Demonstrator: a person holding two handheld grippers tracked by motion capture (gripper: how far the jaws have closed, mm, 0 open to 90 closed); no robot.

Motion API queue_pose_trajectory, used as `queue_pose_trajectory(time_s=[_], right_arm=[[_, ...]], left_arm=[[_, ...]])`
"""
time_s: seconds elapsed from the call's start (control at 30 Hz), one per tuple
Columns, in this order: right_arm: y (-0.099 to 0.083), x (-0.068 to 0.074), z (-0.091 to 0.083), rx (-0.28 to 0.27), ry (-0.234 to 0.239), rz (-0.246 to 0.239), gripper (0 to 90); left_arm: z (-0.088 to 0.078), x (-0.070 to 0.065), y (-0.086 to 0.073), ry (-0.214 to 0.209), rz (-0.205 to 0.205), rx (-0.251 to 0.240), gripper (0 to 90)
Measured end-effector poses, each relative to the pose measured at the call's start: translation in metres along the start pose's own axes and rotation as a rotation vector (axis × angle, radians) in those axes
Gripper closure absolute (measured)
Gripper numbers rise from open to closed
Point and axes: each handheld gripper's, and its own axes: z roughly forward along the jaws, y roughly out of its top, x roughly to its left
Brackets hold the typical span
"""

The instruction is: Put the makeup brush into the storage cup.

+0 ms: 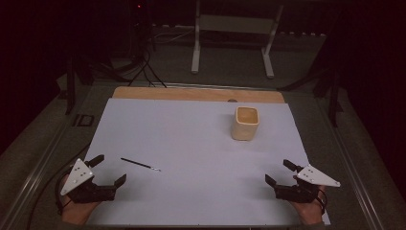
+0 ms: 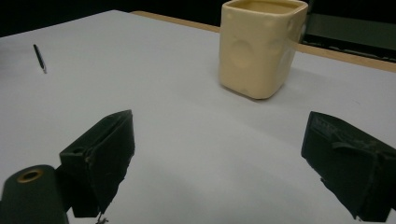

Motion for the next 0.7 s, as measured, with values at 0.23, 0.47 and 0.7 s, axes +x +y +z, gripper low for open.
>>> queue_pose_trajectory(time_s=[0.23,0.47,0.7], right_arm=[[0.0005,-0.0003,-0.0013,-0.001,-0.004,0.005,9.5],[0.0013,0.0001,-0.0011,0.001,-0.009,0.005,9.6],[0.0024,-0.0001,-0.0041,-0.013,-0.017,0.008,9.6]], left_arm=[[-0.0006,0.0006,0.0003,-0.004,-0.001,0.002,1.6],[-0.0013,0.0019,0.0010,-0.010,-0.010,0.007,1.4],[-0.0075,0.0043,0.0089,-0.016,-0.029,-0.028,1.4]])
